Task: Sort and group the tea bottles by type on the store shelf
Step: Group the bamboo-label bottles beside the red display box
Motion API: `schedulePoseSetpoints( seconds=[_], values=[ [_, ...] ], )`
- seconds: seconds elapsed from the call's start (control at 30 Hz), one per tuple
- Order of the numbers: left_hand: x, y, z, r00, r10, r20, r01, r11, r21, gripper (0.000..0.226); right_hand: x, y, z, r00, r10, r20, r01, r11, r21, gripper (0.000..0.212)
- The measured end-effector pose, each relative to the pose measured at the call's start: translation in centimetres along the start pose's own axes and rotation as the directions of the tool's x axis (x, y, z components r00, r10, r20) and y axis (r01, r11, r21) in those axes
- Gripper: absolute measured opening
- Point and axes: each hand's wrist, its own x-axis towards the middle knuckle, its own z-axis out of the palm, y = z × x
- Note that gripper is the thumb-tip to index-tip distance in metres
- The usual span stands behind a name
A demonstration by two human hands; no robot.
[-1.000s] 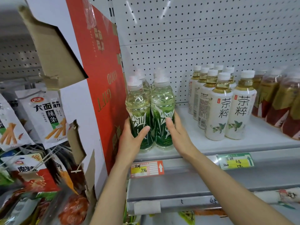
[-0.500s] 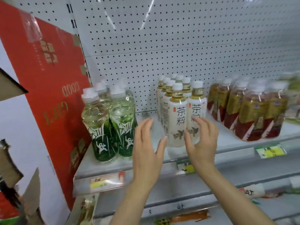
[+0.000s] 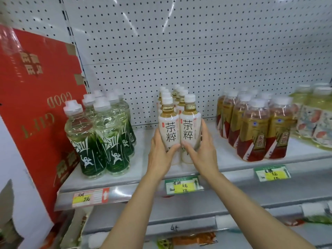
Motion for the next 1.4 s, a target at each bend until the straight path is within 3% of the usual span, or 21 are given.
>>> schedulePoseSetpoints(
  seconds=[0.43,0.67,0.8,0.93,1.07,1.27,1.4],
  values=[
    [-1.0,1.3,0.4,0.998,-0.035,-0.051,0.043,0.985,0.164,0.076,1.5,0.9,-0.8,0.984,0.017,0.177,0.004,0.993,-0.119,0.078],
    [-1.6,2.4,0.9,0.992,-0.085,-0.097,0.108,0.959,0.264,0.085,2.1,1.0,-1.3,0.966,0.092,0.24,-0.06,0.989,-0.138,0.068],
    [-3.0,2.5,1.1,0.967,-0.043,-0.253,0.135,0.924,0.358,0.093,0.0,1.6,-2.7,0.978,0.03,0.204,0.021,0.97,-0.242,0.054],
    [-4.2,4.3,2.4,0.861,0.194,-0.47,-0.024,0.939,0.344,0.091,-2.2,1.9,-5.5,0.987,-0.103,0.122,0.138,0.935,-0.326,0.05],
    [-4.6,5.8,5.9,0.827,0.426,-0.367,-0.277,0.876,0.394,0.081,-4.5,4.1,-9.0,0.964,-0.264,0.018,0.251,0.892,-0.376,0.043],
    [-6.6,7.5,12.2,0.909,0.412,-0.059,-0.363,0.855,0.37,0.083,-5.4,7.7,-15.1,0.947,-0.291,-0.136,0.205,0.874,-0.44,0.049],
    [-6.2,8.9,14.9,0.89,0.453,0.062,-0.423,0.764,0.488,0.083,-3.4,9.8,-19.1,0.939,-0.31,-0.145,0.183,0.813,-0.553,0.059]
  ],
)
